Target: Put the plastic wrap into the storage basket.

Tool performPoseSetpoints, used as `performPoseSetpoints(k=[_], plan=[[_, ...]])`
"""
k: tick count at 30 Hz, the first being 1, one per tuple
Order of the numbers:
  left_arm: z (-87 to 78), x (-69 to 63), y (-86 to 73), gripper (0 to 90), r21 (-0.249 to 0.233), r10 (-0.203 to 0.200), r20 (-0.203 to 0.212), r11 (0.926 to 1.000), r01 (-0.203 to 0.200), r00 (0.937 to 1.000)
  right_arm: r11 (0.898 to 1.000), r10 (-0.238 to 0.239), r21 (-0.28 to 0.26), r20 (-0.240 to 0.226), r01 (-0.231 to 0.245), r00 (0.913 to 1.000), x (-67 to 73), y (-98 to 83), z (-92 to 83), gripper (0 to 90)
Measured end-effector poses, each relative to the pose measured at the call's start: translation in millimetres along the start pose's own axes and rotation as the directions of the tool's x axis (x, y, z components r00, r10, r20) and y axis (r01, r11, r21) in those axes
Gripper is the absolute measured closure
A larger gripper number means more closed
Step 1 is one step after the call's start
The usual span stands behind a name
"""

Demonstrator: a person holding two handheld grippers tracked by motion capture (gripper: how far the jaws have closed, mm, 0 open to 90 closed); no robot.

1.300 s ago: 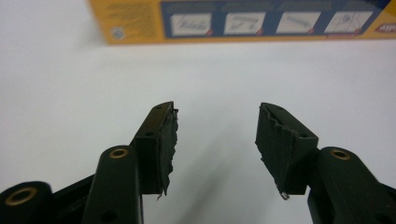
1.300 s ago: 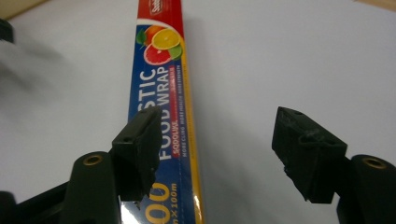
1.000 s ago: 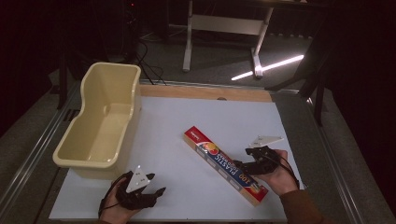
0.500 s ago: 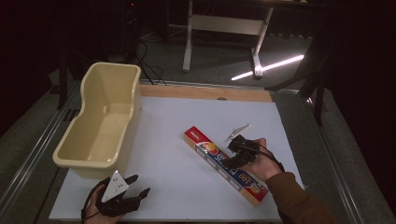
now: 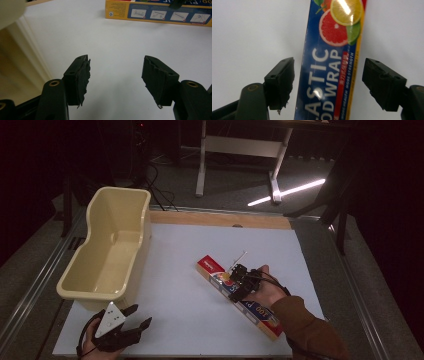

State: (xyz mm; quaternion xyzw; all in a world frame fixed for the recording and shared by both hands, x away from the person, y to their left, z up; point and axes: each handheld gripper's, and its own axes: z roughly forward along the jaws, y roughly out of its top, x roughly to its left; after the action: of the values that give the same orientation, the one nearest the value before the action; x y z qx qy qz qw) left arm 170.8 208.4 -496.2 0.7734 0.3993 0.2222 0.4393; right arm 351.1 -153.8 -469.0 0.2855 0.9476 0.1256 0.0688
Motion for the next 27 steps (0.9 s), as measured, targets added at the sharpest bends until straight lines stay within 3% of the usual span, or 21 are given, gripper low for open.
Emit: performPoseSetpoints(k=[13, 24, 27], plan=[[-10.9, 2.2, -1.9, 37.5, -0.023, 0.016, -0.029, 0.9996, -0.016, 0.9995, 0.993, -0.029, 0.112, 0.031, 0.026, 0.9991, 3.7, 17.0, 25.1, 32.7], [-5.3, 0.3, -0.7, 37.7, -0.021, 0.035, -0.025, 0.9991, -0.036, 0.9991, 0.986, 0.018, 0.168, -0.017, -0.015, 0.9997, -4.1, 23.0, 35.6, 37.1], [-4.2, -0.6, -0.6, 37.7, -0.02, 0.035, -0.021, 0.9992, -0.036, 0.9992, 0.981, 0.044, 0.19, -0.01, -0.041, 0.999, -3.3, 25.2, 35.4, 38.9]])
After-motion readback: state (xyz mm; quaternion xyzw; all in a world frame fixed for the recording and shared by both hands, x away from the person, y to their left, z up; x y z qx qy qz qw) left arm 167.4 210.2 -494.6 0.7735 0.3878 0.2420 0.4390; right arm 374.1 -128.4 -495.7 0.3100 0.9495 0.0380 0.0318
